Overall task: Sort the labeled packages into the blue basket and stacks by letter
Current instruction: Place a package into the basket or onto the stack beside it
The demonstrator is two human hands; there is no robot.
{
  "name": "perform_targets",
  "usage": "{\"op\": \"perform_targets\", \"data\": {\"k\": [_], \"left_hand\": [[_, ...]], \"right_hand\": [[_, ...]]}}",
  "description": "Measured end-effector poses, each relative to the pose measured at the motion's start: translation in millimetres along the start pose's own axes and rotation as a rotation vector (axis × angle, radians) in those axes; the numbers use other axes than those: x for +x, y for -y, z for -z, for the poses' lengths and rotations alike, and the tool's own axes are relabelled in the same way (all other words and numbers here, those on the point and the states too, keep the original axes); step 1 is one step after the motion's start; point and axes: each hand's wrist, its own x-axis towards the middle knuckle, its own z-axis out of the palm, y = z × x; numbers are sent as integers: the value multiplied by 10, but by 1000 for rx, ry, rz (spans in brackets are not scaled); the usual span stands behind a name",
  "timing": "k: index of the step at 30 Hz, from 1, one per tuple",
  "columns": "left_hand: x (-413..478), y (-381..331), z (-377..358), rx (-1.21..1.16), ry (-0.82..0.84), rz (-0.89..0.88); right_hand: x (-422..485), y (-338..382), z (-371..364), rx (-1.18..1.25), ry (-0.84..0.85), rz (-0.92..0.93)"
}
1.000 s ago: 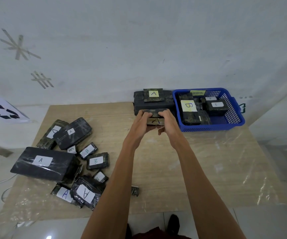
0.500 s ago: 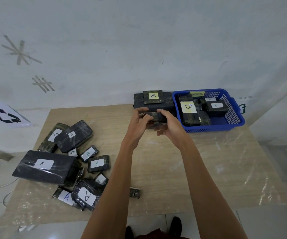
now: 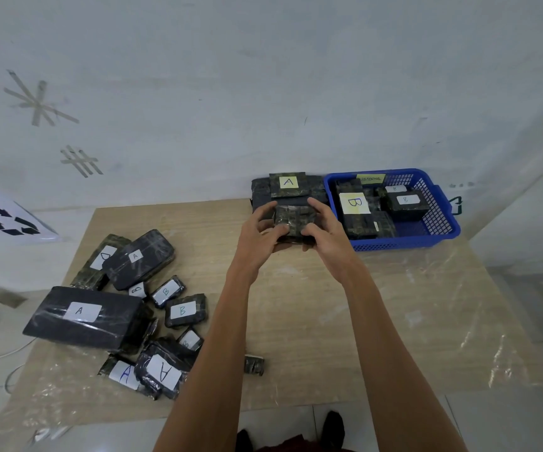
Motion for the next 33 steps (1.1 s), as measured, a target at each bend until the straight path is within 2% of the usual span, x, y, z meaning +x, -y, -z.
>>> {"op": "perform_targets", "data": {"k": [6, 33], "left_hand": [[-23, -3, -4, 4, 6, -44], [34, 24, 2, 38, -47, -95]], "right_hand": [[-24, 66, -13, 35, 0, -42], [35, 71, -67, -48, -73, 36]]}}
